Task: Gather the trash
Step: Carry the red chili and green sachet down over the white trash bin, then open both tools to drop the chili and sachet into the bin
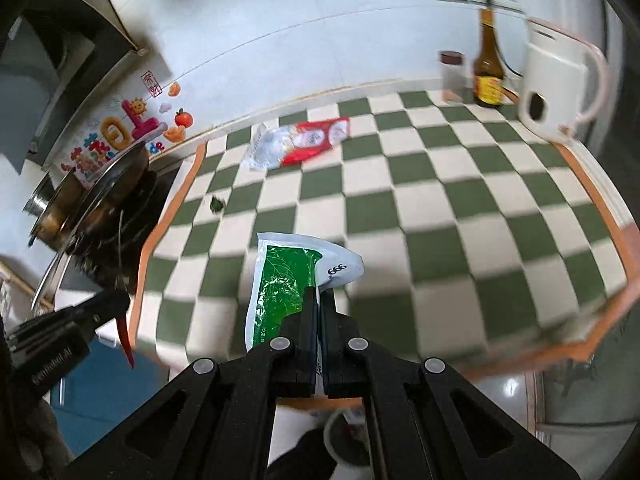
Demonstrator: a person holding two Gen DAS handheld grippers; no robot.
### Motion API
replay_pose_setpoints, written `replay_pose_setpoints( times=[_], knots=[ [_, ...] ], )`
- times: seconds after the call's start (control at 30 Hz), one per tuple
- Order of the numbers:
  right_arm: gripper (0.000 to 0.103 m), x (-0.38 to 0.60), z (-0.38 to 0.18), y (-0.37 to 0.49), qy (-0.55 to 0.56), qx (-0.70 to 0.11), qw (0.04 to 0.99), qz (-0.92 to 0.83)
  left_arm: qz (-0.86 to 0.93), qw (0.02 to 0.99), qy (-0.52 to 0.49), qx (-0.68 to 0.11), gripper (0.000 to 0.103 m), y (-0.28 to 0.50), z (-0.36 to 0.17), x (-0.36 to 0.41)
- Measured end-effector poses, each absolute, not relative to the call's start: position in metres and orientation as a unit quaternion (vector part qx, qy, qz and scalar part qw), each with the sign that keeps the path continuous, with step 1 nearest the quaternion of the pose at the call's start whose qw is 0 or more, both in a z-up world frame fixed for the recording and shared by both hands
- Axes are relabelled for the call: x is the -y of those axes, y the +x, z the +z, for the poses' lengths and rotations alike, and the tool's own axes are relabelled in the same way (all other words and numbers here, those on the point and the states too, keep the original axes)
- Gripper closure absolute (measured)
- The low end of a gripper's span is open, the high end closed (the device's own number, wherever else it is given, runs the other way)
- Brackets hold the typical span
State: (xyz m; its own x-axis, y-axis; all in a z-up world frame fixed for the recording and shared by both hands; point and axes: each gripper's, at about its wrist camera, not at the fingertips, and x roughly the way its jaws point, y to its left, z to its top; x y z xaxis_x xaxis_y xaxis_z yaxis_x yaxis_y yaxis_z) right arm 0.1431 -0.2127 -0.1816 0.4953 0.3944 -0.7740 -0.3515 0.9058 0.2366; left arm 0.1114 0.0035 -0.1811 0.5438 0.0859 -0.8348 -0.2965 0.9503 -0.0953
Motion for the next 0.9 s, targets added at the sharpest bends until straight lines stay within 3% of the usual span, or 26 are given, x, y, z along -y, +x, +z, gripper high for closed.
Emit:
replay_pose_setpoints(
  times=[0.23,0.43,0.67,0.9],
  knots=[
    [0.102,0.278,-0.222,0.068,0.019,-0.493,0.846,0.204,0.097,0.846,-0.116,-0.511,0.096,0.061,-0.217,0.051],
    [0.102,0.304,-0.292,0.032,0.005,-0.547,0.814,0.196,0.091,0.807,-0.125,-0.57,0.096,0.046,-0.29,0.068],
    [0.102,0.317,-0.436,0.013,0.001,-0.621,0.766,0.167,0.064,0.746,-0.147,-0.647,0.096,0.056,-0.442,0.076],
    [0.102,0.318,-0.632,0.011,0.006,-0.678,0.723,0.134,0.032,0.681,-0.193,-0.706,0.096,0.065,-0.624,0.083]
  ],
)
